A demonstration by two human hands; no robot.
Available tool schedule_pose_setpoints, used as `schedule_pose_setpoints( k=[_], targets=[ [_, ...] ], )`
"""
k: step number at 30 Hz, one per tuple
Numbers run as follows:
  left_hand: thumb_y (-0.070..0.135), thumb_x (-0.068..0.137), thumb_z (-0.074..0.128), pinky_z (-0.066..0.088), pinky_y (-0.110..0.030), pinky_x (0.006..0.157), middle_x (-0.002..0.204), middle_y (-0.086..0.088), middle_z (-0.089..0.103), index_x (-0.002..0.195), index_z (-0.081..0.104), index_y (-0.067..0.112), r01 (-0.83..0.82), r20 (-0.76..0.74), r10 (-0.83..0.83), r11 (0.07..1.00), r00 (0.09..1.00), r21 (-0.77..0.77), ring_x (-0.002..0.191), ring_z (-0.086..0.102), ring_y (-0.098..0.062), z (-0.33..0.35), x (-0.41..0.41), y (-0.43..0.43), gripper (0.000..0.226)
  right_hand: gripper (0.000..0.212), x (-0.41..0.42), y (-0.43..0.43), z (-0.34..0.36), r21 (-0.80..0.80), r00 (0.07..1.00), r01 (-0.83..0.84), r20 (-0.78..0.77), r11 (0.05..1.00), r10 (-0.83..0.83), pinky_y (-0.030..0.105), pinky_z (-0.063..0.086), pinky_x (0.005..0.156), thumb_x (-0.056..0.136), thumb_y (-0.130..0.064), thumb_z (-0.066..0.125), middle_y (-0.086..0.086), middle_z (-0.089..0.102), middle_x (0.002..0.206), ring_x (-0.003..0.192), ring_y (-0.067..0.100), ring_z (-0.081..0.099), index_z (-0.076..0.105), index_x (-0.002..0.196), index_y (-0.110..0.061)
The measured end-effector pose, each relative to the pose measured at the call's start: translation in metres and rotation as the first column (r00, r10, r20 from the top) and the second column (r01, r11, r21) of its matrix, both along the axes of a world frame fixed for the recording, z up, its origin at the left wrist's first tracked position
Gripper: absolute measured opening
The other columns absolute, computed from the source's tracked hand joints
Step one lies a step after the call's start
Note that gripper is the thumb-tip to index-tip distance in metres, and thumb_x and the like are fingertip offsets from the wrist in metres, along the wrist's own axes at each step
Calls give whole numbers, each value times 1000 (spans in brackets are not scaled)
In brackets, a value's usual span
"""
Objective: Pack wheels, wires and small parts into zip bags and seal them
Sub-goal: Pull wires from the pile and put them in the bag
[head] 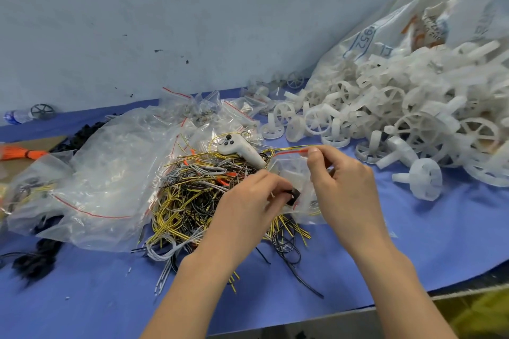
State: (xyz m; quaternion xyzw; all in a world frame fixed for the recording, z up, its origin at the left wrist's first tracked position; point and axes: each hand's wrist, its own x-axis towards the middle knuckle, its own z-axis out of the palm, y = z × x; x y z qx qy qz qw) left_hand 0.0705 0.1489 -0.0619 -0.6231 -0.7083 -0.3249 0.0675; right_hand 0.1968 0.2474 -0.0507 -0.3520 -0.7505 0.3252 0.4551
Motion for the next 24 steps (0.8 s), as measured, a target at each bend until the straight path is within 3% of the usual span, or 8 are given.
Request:
schedule_pose_setpoints(
  k=[4,8,12,16,20,24],
  targets=[
    [18,99,55,47,-39,87,105,9,69,118,67,19,15,-42,-13,999,999,34,97,61,-15,2,-3,-5,23,27,-1,1,0,1,1000,0,3,1000,0,27,35,57,99,-38,46,-25,54,61,64,5,50,72,95,-34],
    [-2,93,50,47,-32,93,118,6,57,122,64,22,-105,46,103,993,994,46,110,55,-12,4,-18,-9,40,27,1,1,-1,22,1000,1,1,1000,-1,22,33,52,100,-39,45,-25,54,62,65,4,50,71,94,-34],
    [-16,80,50,49,-36,95,137,0,45,124,64,25,-132,-6,132,989,991,-62,122,49,-18,2,-25,-5,62,27,3,2,-2,37,1000,-12,18,999,11,29,32,53,101,-39,46,-22,52,61,61,7,47,72,98,-34],
    [-11,81,61,52,-41,88,140,-6,47,116,67,23,-77,-130,74,997,989,-22,116,54,-23,6,-27,9,49,26,5,3,-3,71,999,-34,27,997,32,23,31,53,102,-39,47,-25,54,65,63,6,49,72,100,-34],
    [13,92,63,44,-41,97,129,4,58,119,65,27,-110,-235,85,989,968,-97,117,53,-22,2,-35,15,31,24,9,1,-3,66,997,-79,0,995,79,19,34,54,100,-44,46,-21,58,70,62,4,53,69,106,-36],
    [16,96,58,43,-40,96,121,7,63,122,64,25,-140,-219,108,981,970,-135,117,50,-20,1,-49,17,28,25,18,-6,-8,-30,973,-228,35,973,229,34,43,60,98,-43,46,-20,58,89,65,10,56,51,122,-42]
  ],
)
